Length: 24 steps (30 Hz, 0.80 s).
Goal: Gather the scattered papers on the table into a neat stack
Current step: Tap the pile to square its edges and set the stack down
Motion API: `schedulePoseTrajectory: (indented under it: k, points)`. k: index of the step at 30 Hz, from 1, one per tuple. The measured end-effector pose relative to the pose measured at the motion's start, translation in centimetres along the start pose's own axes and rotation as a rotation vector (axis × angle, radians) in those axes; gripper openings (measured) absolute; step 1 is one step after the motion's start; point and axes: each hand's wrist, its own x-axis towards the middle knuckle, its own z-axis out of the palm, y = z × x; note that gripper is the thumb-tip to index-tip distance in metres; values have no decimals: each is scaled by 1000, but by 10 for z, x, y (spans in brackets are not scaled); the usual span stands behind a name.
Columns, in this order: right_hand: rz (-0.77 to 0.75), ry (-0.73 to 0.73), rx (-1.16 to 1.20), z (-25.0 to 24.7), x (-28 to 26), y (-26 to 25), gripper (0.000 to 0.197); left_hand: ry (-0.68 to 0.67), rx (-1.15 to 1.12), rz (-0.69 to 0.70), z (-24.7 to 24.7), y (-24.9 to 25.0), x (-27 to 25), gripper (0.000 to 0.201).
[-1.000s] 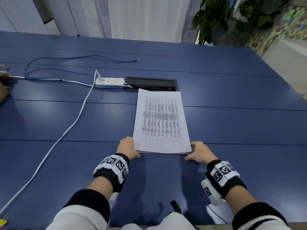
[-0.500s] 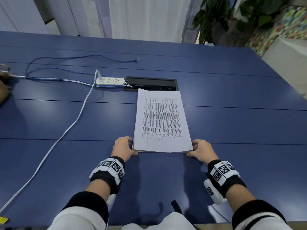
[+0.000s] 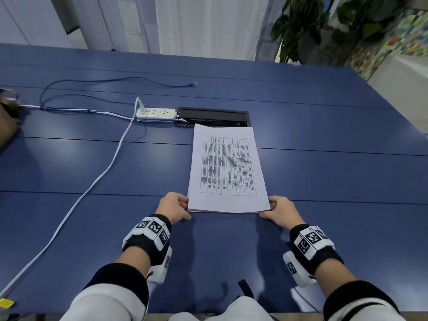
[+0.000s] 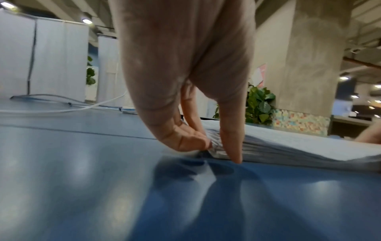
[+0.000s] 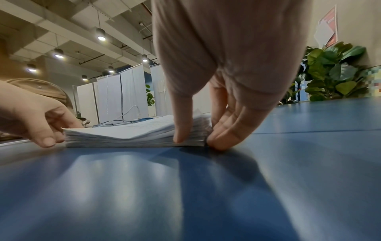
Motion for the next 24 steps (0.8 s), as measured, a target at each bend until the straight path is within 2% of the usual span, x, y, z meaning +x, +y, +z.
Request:
schedulePoseTrajectory:
  k: [2,7,11,17,20,22,24]
  points:
    - [4,0,12,0,0,1,34,-28,-61,-32,-1,-1,3,43]
    - [4,6,24,2,1,2,33,-74,-206,-129,-5,6,9,7]
    - [1,17,21,4,2,3,33,-110,-353,-241,-4,11,13,23]
    - [3,27,63,5,1,4,37,-155,-375,-266,-6,21,14,46]
    - [16,32,86,5,0,6,41,-176,-461,-309,-7,23,13,61]
    - [23,38,95,6,1,7,41,-181,-502,-331,-8,24,12,63]
    - [25,42,90,6,1,7,40,-170,-474,-318,-7,26,13,54]
